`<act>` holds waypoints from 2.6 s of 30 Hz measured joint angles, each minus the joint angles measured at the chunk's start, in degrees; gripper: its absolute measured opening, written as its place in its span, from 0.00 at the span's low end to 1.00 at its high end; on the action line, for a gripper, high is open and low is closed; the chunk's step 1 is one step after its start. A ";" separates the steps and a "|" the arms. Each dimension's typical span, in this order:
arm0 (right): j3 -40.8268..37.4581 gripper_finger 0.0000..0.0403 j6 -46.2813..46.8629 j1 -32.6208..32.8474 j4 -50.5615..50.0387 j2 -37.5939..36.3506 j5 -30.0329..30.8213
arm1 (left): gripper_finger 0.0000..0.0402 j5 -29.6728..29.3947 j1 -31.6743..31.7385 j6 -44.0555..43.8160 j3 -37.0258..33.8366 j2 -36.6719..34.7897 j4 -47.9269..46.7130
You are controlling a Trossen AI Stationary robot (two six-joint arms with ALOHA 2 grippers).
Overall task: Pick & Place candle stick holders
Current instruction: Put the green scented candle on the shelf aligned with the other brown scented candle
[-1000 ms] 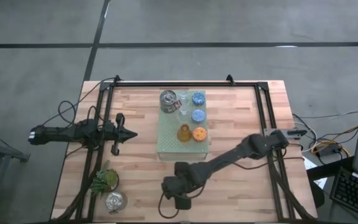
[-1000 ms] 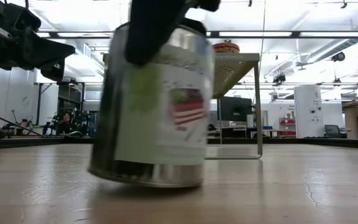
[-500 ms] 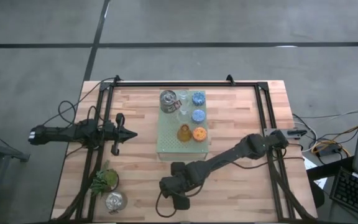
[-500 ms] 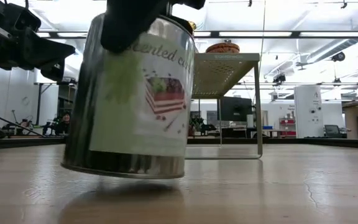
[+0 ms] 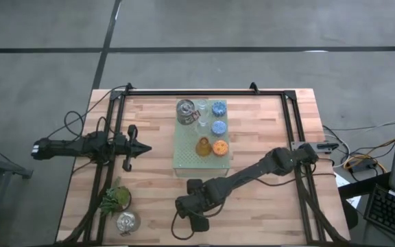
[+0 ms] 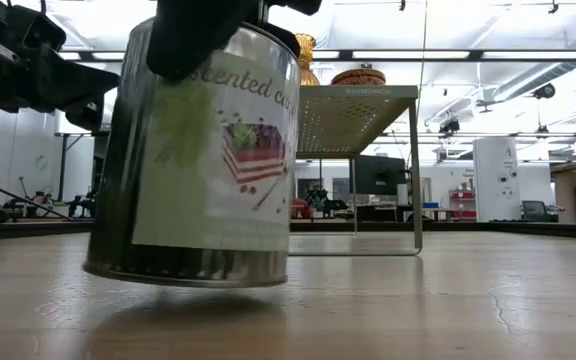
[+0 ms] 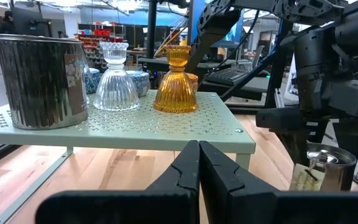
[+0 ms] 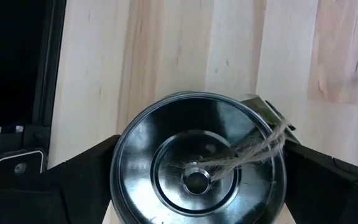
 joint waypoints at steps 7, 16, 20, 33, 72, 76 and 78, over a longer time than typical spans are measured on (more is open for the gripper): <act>-0.09 0.92 -0.22 0.15 0.37 -0.03 -0.50 | 0.02 0.00 -0.01 0.00 0.00 0.00 0.00; -0.35 0.92 -0.25 0.00 0.10 0.15 -1.38 | 0.02 0.02 0.00 0.00 0.00 0.00 0.00; -0.35 0.92 -2.51 0.14 0.85 0.16 -1.33 | 0.02 0.02 -0.01 -0.02 0.00 0.00 0.00; -0.35 0.92 -3.58 0.11 0.70 0.24 -1.58 | 0.02 0.02 0.00 -0.01 0.00 0.00 0.00; 2.73 0.97 -10.02 -2.22 -0.02 -0.26 -5.86 | 0.02 0.02 0.00 -0.01 0.00 0.00 0.00; 4.19 0.97 -12.87 -2.15 1.95 -0.55 -5.75 | 0.02 0.02 -0.02 0.00 0.00 -0.02 0.00; 4.31 0.97 -14.53 -1.79 4.37 -1.24 -5.67 | 0.02 0.02 -0.01 0.00 0.00 0.00 0.00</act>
